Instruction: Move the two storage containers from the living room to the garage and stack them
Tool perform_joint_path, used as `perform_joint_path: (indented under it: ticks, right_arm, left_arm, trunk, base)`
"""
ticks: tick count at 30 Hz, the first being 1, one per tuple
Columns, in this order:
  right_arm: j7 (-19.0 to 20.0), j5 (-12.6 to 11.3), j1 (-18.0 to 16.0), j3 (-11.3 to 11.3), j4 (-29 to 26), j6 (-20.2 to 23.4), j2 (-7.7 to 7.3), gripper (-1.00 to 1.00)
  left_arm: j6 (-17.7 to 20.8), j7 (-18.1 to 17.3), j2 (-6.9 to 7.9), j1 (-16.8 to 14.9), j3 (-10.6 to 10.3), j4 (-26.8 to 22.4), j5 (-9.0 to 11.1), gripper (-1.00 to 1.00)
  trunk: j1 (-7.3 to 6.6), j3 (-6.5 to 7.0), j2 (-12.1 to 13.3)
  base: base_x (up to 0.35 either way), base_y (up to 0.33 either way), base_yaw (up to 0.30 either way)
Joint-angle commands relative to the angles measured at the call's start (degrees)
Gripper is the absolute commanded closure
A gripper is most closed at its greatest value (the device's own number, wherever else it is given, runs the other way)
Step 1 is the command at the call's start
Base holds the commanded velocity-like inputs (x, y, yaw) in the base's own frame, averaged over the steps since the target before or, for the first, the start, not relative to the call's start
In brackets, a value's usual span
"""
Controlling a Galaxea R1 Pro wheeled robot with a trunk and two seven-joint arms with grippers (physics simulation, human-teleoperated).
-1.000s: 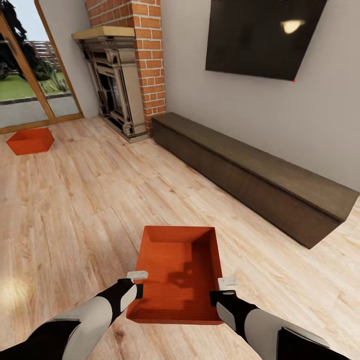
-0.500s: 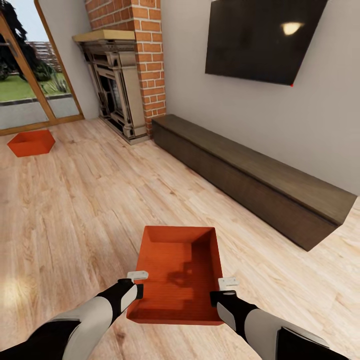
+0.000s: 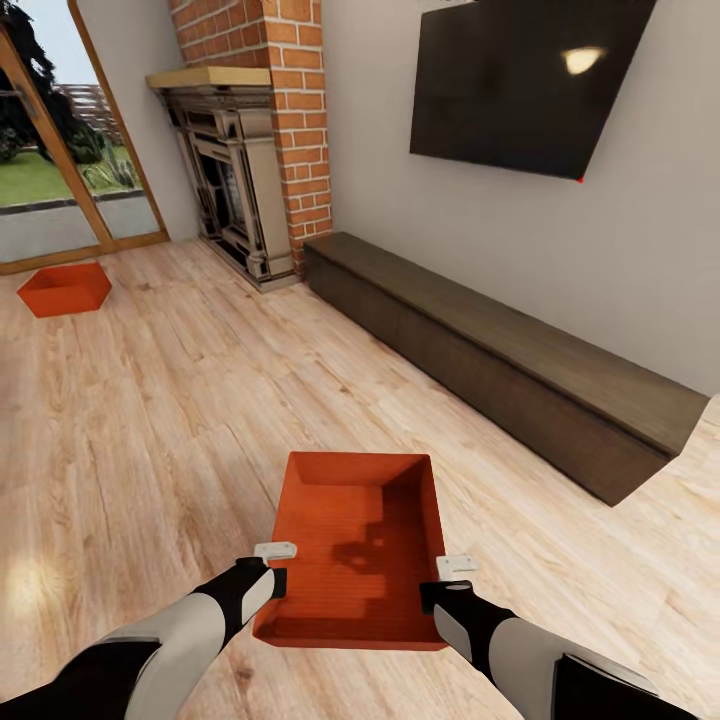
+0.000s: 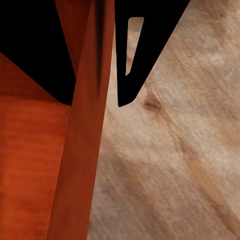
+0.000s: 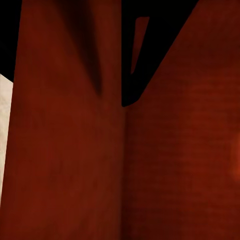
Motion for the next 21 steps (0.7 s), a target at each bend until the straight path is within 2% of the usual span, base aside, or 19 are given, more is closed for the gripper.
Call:
perform_joint_path:
  ticks: [1,21]
  right_arm:
    - [-0.4,0.1,0.0,0.0,-0.2,0.3,-0.41,1.0]
    - [-0.3,0.2,-0.1,0.0,-0.1,0.1,-0.36,1.0]
  left_arm:
    - [0.3,0.4,0.4,0.0,-2.0,0.0,0.4,1.0]
    - [0.3,0.4,0.4,0.0,-2.0,0.0,0.4,1.0]
  trunk:
    - [-0.23,0.14,0.4]
    - [-4.62,3.74,8.4]
  base:
    - [0.0,0.0,0.0]
    - [0.0,0.0,0.0]
